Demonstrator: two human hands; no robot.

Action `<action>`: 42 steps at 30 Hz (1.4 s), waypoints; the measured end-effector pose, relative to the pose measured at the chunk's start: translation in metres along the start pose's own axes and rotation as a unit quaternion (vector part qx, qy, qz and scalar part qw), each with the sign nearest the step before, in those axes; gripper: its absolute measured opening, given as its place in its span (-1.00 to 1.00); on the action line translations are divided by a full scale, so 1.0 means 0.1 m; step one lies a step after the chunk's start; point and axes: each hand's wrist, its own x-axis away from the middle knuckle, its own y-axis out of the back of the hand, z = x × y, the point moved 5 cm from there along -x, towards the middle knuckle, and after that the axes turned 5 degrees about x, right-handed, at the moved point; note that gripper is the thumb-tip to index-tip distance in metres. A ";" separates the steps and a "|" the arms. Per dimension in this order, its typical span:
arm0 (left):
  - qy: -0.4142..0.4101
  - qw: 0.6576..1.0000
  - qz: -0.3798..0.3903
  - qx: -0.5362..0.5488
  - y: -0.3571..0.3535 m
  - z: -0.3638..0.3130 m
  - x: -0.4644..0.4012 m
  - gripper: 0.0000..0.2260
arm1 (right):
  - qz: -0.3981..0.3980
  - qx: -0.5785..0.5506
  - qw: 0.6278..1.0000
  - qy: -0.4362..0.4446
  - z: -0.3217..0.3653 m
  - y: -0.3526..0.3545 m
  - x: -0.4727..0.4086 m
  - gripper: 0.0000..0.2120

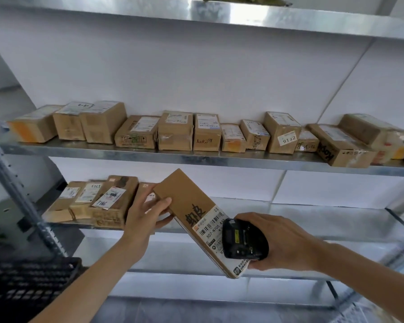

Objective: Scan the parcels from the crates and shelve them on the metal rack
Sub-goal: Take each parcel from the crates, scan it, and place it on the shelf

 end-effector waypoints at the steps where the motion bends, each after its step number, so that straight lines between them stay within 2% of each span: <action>1: -0.003 1.000 -0.003 0.001 0.00 0.04 -0.03 -0.69 | -0.001 -0.002 1.000 0.001 -0.02 -0.03 -0.05 -0.26; 3: -0.014 1.000 -0.016 0.002 -0.01 0.12 -0.11 -0.69 | -0.002 -0.008 1.000 0.002 -0.07 -0.09 -0.16 -0.26; 10: -0.041 0.998 -0.051 0.020 -0.22 0.34 -0.40 -0.48 | -0.010 -0.015 1.000 0.005 -0.44 -0.19 -0.59 -0.19; 18: -0.057 0.994 -0.097 -0.016 -0.34 0.88 -0.71 -0.62 | -0.027 -0.059 0.998 0.021 -0.86 -0.62 -1.10 -0.20; 24: -0.016 0.995 -0.097 -0.028 -0.26 1.56 -0.98 -0.39 | -0.054 -0.083 0.994 0.046 -1.03 -1.26 -1.49 -0.26; 31: -0.027 0.987 -0.085 -0.137 0.08 2.18 -1.31 -0.51 | -0.047 -0.129 0.989 0.046 -1.18 -2.09 -2.01 -0.27; 42: 0.029 0.984 -0.120 -0.132 0.59 2.69 -1.53 -0.55 | -0.038 -0.173 0.984 0.016 -1.14 -2.77 -2.37 -0.25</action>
